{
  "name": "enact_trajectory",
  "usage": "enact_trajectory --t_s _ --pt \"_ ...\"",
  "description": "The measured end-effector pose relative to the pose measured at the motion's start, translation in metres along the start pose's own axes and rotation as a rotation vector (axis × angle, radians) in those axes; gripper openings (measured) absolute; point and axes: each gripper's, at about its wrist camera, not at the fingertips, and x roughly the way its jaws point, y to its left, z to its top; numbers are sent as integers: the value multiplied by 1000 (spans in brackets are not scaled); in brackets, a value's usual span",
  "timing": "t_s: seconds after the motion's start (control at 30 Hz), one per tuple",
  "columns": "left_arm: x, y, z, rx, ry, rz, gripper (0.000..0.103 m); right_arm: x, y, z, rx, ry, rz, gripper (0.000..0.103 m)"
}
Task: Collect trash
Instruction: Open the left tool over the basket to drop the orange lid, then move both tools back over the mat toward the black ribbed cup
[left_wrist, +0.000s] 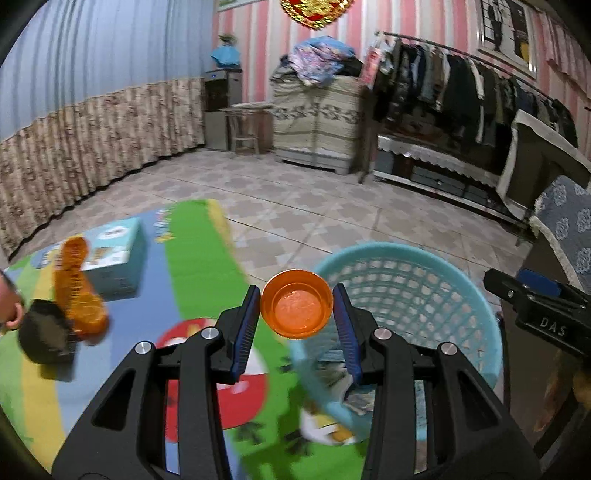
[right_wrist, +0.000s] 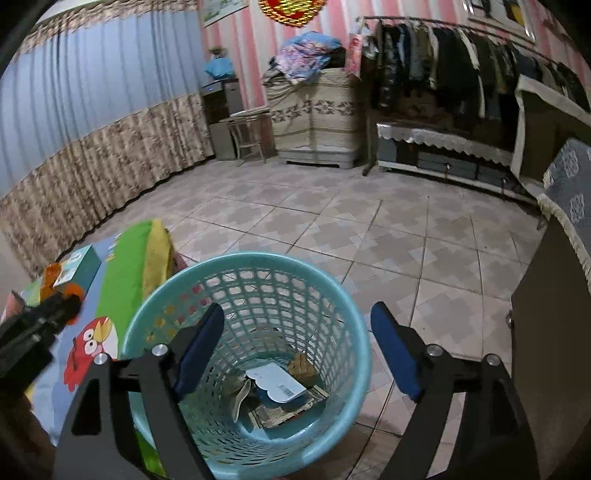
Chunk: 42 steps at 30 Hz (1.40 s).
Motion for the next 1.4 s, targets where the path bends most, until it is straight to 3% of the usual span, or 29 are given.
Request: enact_trajectory --t_s 0.23,0.27,0.37,0.67,1.17,1.4 --pt "26 -39 0 36 23 -41 40 0 -19 6 72 -24 1 80" --pt "27 -42 0 47 23 -39 44 1 -22 6 84 -27 0 80" --pt "29 -43 2 45 10 -11 72 2 -28 6 118 -31 -1 80" --pt "11 -11 5 -11 -25 50 91 1 -22 4 118 -44 -13 86" --pt "-40 77 -12 -93 -75 182 97 6 40 1 -29 -60 -19 98" --pt "-57 109 -32 -121 -74 241 97 6 76 -7 -115 -72 -20 98"
